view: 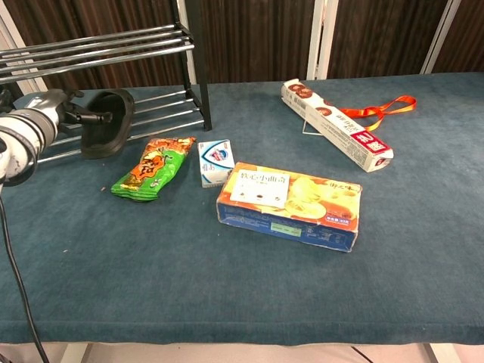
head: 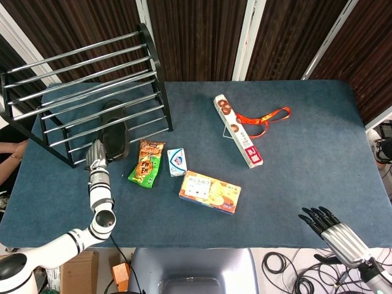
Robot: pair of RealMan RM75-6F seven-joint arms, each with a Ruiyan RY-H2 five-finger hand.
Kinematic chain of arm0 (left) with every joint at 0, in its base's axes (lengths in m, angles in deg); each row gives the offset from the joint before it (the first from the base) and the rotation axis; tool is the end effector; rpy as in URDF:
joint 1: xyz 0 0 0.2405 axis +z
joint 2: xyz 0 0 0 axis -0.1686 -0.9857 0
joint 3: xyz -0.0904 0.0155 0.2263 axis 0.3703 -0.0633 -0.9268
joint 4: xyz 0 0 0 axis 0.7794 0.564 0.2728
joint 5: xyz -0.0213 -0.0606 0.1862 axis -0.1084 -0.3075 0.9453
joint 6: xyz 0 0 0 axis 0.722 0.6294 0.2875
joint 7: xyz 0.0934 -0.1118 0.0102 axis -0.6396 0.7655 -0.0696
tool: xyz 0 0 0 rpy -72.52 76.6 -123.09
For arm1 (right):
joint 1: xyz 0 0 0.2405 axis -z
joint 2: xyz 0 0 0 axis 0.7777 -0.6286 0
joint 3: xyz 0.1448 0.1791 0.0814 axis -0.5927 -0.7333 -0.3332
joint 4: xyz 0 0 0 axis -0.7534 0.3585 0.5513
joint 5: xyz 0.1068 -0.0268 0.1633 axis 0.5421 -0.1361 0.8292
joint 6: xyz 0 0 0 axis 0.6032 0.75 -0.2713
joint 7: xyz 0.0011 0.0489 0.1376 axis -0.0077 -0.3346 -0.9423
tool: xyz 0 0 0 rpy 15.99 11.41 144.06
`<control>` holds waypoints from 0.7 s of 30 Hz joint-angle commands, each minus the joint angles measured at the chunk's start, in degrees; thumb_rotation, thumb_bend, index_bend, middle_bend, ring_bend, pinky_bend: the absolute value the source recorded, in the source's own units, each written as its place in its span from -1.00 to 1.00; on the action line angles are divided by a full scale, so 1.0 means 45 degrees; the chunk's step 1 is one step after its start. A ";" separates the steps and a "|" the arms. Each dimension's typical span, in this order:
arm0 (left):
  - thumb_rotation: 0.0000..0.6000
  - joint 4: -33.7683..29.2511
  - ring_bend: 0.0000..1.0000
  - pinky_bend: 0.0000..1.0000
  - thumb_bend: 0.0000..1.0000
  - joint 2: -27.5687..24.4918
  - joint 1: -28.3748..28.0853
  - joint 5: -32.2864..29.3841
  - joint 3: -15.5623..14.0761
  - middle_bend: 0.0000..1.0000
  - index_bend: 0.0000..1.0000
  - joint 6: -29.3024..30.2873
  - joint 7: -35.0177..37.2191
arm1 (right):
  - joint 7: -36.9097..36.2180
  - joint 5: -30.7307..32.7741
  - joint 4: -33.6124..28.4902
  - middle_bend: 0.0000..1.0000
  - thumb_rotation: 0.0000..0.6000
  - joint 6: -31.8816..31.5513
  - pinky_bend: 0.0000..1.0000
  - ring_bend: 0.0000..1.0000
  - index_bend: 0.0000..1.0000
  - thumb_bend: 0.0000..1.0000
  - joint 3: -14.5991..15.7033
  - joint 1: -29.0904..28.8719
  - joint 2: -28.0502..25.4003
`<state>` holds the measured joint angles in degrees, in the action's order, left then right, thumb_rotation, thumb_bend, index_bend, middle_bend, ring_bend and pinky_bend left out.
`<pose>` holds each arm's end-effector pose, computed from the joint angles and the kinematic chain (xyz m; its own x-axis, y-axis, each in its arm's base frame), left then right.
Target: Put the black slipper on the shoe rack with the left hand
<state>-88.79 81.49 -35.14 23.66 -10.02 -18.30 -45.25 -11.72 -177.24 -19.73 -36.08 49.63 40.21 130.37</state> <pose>-0.1874 0.4160 0.0152 -0.1892 0.0004 0.9819 0.9117 0.3715 0.1755 -0.3184 -0.1403 0.1412 0.5573 -0.3729 0.7419 -0.8190 -0.3942 0.4170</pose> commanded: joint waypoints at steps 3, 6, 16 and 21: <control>0.59 -0.2111 -0.67 -0.38 -0.30 -0.0854 0.0786 0.1626 -0.1048 -0.63 -1.00 0.0401 0.0565 | 0.0047 0.0030 -0.0019 -1.00 1.00 0.0128 -1.00 -1.00 -1.00 -0.81 -0.0022 -0.0060 0.0019; 0.62 -0.3906 -0.42 -0.15 -0.29 -0.1449 0.1369 0.2320 -0.1690 -0.47 -1.00 0.1007 0.0488 | 0.0180 0.0027 -0.0072 -1.00 1.00 0.0162 -1.00 -1.00 -1.00 -0.81 -0.0034 -0.0066 0.0037; 0.84 -0.5911 -0.42 -0.18 -0.27 -0.1921 0.1636 0.1810 -0.3280 -0.40 -1.00 0.0090 -0.0033 | 0.0425 0.0045 -0.0166 -1.00 1.00 0.0271 -1.00 -1.00 -1.00 -0.81 -0.0002 -0.0042 0.0087; 0.91 -0.4978 -0.54 -0.30 -0.27 -0.1626 0.1331 0.1566 -0.3382 -0.46 -1.00 -0.0326 0.0039 | 0.0286 0.0046 -0.0103 -1.00 1.00 0.0213 -1.00 -1.00 -1.00 -0.81 0.0004 -0.0036 0.0058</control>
<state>-112.64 73.65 -28.55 31.35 -24.97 -18.83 -45.18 -10.38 -177.01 -20.23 -35.08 49.64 40.05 130.66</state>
